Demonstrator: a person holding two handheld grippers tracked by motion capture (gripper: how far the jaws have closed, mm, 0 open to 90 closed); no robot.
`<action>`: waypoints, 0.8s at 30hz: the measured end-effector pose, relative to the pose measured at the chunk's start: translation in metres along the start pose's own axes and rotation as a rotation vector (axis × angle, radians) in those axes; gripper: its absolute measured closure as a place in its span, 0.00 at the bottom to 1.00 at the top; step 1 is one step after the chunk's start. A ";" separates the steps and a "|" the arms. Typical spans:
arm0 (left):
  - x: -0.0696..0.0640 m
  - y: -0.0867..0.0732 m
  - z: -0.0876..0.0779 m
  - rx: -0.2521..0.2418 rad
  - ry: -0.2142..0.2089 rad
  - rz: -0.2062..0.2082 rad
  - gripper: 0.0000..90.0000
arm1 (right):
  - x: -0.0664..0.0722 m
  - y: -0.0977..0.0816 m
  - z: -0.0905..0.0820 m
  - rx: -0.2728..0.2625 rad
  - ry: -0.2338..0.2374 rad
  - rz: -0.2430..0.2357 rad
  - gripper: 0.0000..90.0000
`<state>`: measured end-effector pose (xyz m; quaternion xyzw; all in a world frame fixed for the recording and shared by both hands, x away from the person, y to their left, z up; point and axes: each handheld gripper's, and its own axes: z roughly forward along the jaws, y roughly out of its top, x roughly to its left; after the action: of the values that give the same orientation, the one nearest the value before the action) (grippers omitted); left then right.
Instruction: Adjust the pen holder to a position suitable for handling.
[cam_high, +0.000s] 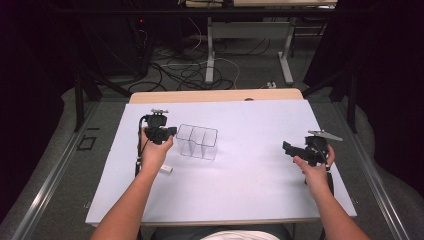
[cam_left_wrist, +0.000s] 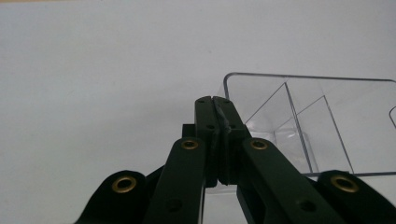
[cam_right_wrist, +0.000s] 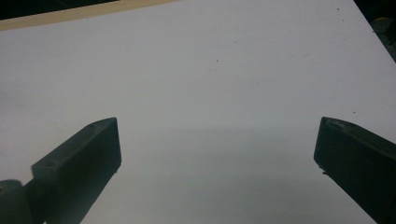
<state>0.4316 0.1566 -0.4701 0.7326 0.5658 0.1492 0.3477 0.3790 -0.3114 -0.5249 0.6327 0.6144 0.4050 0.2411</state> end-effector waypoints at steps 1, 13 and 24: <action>0.000 -0.001 0.001 0.015 0.003 0.014 1.00 | 0.000 0.000 0.000 0.000 0.000 0.000 0.00; -0.008 -0.010 0.002 0.022 -0.013 0.014 1.00 | 0.000 0.000 0.001 0.001 -0.001 -0.014 0.00; -0.028 -0.015 0.002 0.043 -0.072 0.017 1.00 | 0.000 0.000 0.001 -0.003 -0.007 -0.011 0.00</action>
<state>0.4132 0.1313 -0.4771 0.7497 0.5497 0.1134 0.3505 0.3798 -0.3107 -0.5257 0.6302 0.6164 0.4026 0.2466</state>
